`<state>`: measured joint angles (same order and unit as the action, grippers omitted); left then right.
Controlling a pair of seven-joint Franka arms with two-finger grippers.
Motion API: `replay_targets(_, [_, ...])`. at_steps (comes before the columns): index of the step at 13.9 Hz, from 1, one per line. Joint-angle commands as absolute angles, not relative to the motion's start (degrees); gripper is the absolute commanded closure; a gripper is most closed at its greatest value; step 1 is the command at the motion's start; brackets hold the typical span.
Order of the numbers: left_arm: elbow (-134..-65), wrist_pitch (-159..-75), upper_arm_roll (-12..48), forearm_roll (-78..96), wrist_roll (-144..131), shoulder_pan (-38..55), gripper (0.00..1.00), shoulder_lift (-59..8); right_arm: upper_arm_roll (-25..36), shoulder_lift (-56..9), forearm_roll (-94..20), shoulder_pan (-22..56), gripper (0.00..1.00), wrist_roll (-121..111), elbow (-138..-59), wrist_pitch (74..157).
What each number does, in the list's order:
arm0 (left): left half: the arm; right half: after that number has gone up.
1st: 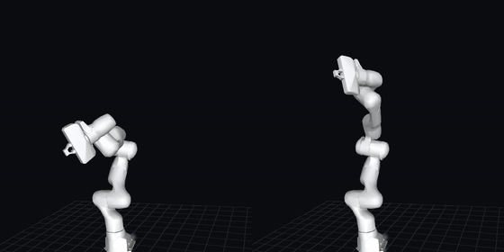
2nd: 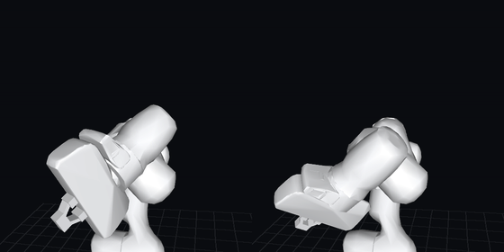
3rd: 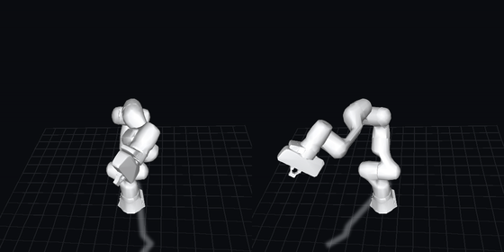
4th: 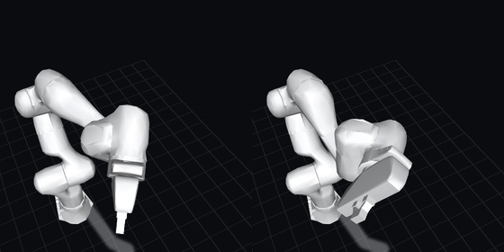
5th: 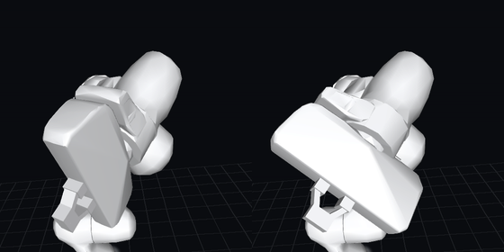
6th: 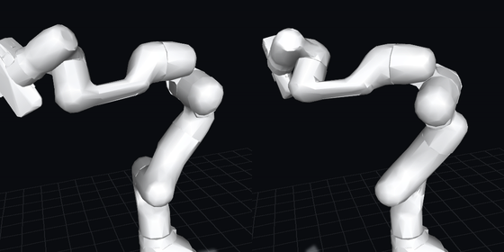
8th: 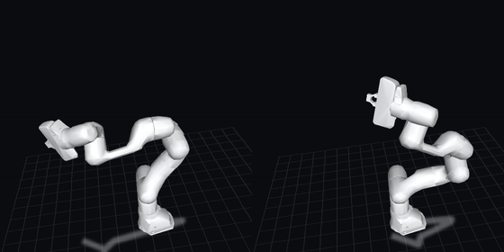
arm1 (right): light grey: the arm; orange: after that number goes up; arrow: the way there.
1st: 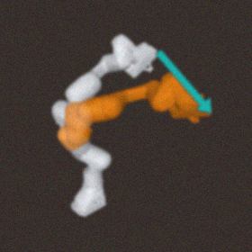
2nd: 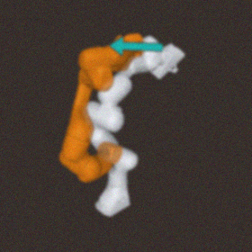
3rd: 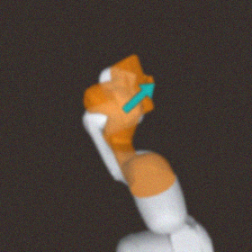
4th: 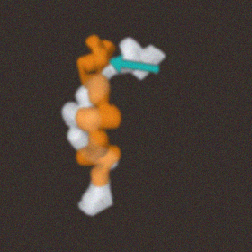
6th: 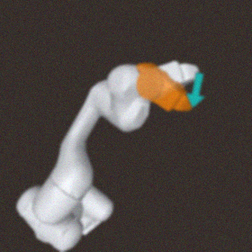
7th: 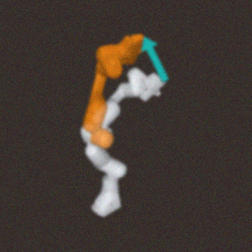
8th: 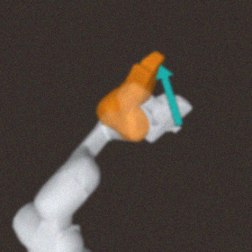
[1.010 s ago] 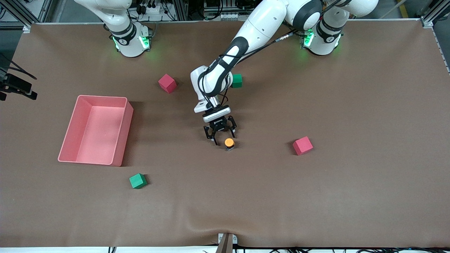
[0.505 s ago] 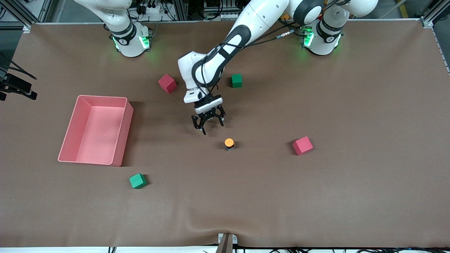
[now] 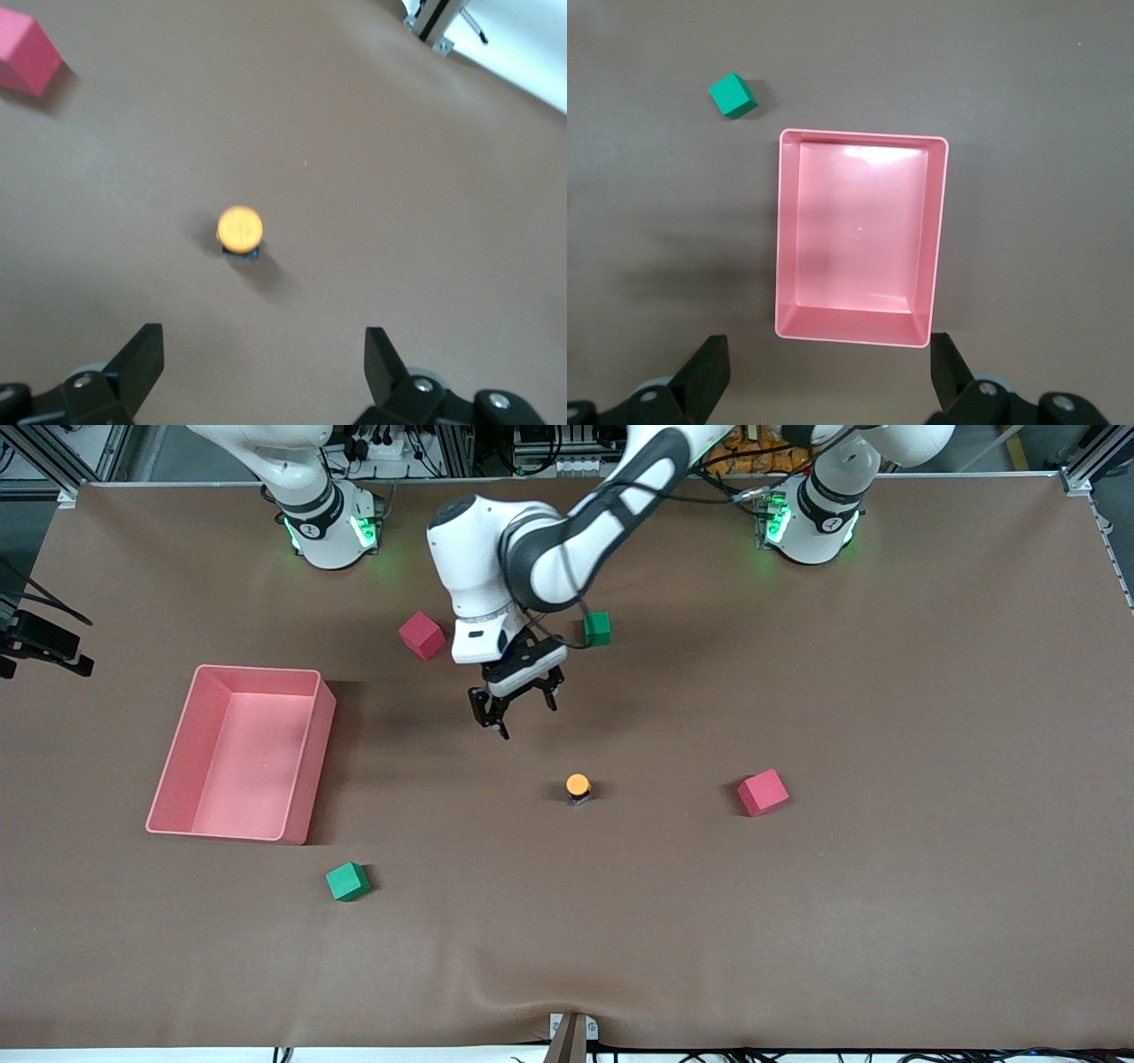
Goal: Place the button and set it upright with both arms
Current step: 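Open the left gripper and lift it away from the button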
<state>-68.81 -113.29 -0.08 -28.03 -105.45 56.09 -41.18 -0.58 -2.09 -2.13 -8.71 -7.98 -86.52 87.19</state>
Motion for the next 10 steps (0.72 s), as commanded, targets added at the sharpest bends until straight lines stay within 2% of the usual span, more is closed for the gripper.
replay_targets(1, [-70.84, -110.23, 0.53, -19.02, -98.36, 49.77, 0.0, -32.98, -1.41, -2.11, -2.02, -9.84, 0.0, -8.17, -86.04, 86.57])
replay_targets(6, [-70.84, -106.97, 0.79, -11.28, -86.09, 35.89, 0.0, -25.06, -1.41, -2.11, -2.02, -9.75, 0.0, -8.17, -86.04, 86.48])
replay_targets(8, [-70.93, -106.18, 0.7, -6.17, -77.13, 29.04, 0.0, -22.86, -1.41, -2.11, -2.02, -9.84, 0.0, -8.09, -85.96, 86.48])
replay_targets(10, [-70.84, -101.8, 0.62, -5.8, -68.07, 24.72, 0.0, -22.41, -1.41, -2.2, -1.93, -9.84, 0.0, -8.0, -85.96, 86.57])
